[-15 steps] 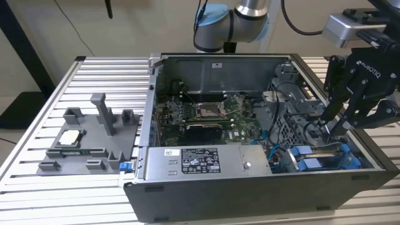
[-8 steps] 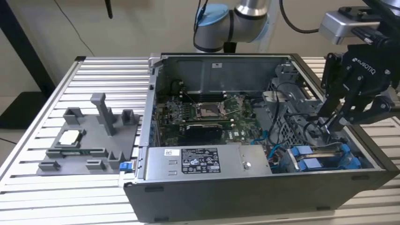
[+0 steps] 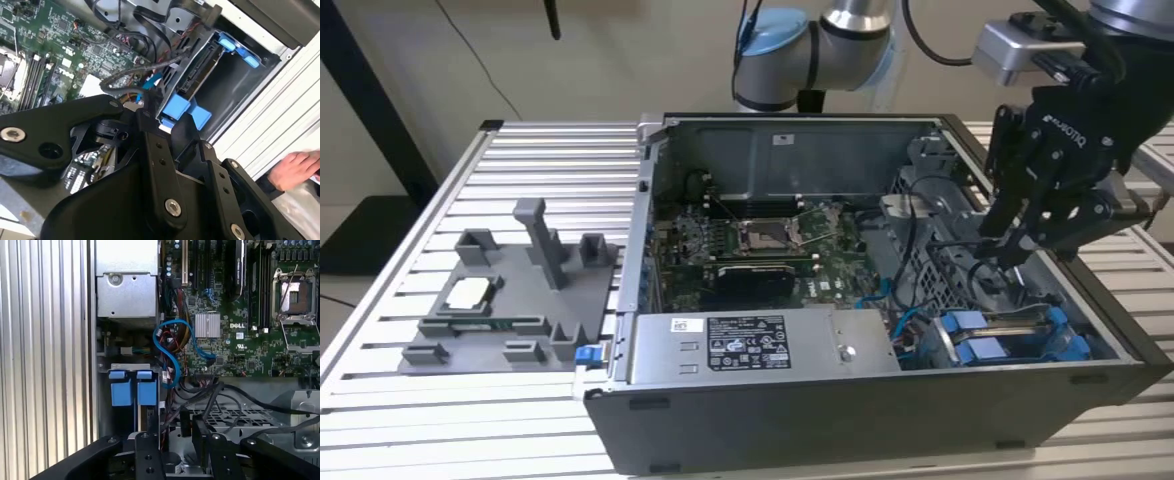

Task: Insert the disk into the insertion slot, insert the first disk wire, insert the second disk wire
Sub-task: 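Insert the first disk wire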

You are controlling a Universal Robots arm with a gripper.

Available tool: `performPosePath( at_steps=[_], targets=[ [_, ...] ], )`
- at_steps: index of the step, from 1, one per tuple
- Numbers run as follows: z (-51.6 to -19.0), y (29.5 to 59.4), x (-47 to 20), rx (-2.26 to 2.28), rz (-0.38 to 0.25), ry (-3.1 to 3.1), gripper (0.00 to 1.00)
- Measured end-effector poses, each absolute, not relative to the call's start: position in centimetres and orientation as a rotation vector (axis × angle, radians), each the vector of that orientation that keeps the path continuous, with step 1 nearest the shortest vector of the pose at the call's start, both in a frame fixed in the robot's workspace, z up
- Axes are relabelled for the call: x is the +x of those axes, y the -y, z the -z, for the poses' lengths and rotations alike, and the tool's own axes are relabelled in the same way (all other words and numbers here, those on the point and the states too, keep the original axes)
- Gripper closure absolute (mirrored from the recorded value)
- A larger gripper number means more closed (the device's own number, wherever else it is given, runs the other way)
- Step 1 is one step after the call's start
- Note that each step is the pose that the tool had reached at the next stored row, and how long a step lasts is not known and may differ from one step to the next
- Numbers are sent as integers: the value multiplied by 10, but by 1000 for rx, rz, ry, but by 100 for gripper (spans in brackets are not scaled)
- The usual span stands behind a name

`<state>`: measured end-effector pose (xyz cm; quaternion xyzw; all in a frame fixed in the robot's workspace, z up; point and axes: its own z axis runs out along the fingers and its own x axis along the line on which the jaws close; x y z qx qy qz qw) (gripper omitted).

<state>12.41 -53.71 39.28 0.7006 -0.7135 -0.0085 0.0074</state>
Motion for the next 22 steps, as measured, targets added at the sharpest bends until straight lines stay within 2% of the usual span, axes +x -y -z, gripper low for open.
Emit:
performPosePath(
  at_steps=[11,13,14,19,20,22],
  targets=[
    [-388,537,122,2182,57,2236,60],
    [-388,537,122,2182,57,2236,62],
    [-388,537,122,2182,58,2237,69],
    [-386,537,122,2193,83,2247,71],
    [-386,537,122,2197,93,2251,78],
    [-386,537,122,2202,104,2255,78]
  ],
)
